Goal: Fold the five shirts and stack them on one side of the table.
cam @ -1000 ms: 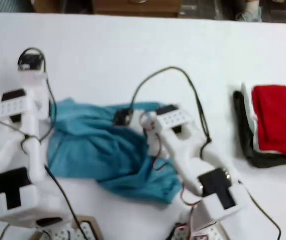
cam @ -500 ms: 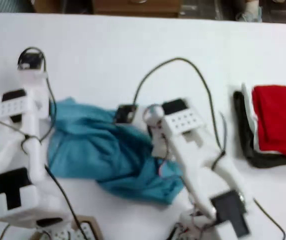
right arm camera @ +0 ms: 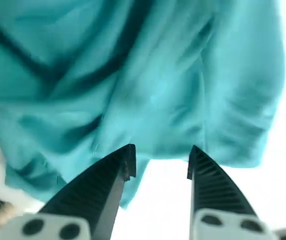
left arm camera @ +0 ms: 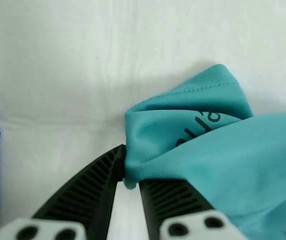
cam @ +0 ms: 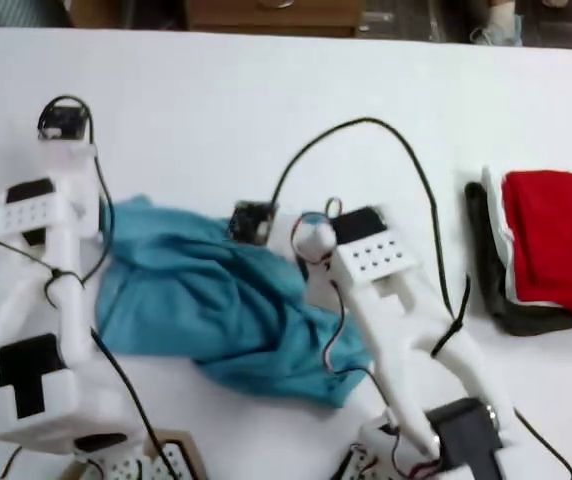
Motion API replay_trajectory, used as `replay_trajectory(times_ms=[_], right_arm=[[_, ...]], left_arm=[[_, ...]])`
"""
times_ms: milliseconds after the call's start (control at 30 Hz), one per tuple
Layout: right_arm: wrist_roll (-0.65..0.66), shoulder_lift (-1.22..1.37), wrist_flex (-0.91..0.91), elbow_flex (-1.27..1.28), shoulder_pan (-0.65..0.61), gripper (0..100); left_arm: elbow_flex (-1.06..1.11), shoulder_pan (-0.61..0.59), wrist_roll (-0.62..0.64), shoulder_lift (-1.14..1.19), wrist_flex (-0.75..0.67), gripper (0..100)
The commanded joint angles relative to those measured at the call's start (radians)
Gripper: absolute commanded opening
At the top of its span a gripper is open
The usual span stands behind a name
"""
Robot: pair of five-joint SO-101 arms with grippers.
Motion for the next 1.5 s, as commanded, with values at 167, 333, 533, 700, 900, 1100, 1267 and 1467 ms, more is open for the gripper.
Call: replay_trajectory(times_ms=[167,333,533,700,900,1100,1267,1467], right_arm=[[-0.034,0.171,-0.015,-0.003,0.008,18.0],[-0.034,0.171,0.047,0.000,-0.010,18.0],[-0.032,0.179,0.111,0.003,-0.051,18.0],[-0.032,0.180,0.110,0.005,-0.084,18.0],[-0.032,0.180,0.105,0.052,-0.102,18.0],[-0.034,0.171,0.101,0.074,-0.101,18.0],[-0.052,0.171,0.062,0.072,-0.101,13.9],[-0.133,0.171,-0.025,0.072,-0.101,2.0]], left_arm=[[-0.013,0.011,-0.008,-0.003,-0.015,2],[-0.013,0.011,-0.008,-0.003,-0.020,2],[-0.013,0.011,-0.008,-0.003,-0.037,2],[-0.013,0.011,-0.008,-0.003,-0.037,2],[-0.013,0.011,-0.008,-0.003,-0.037,2],[-0.013,0.011,-0.008,-0.003,-0.037,2],[-0.013,0.011,-0.008,-0.003,-0.037,2],[-0.013,0.011,-0.008,-0.003,-0.037,2]])
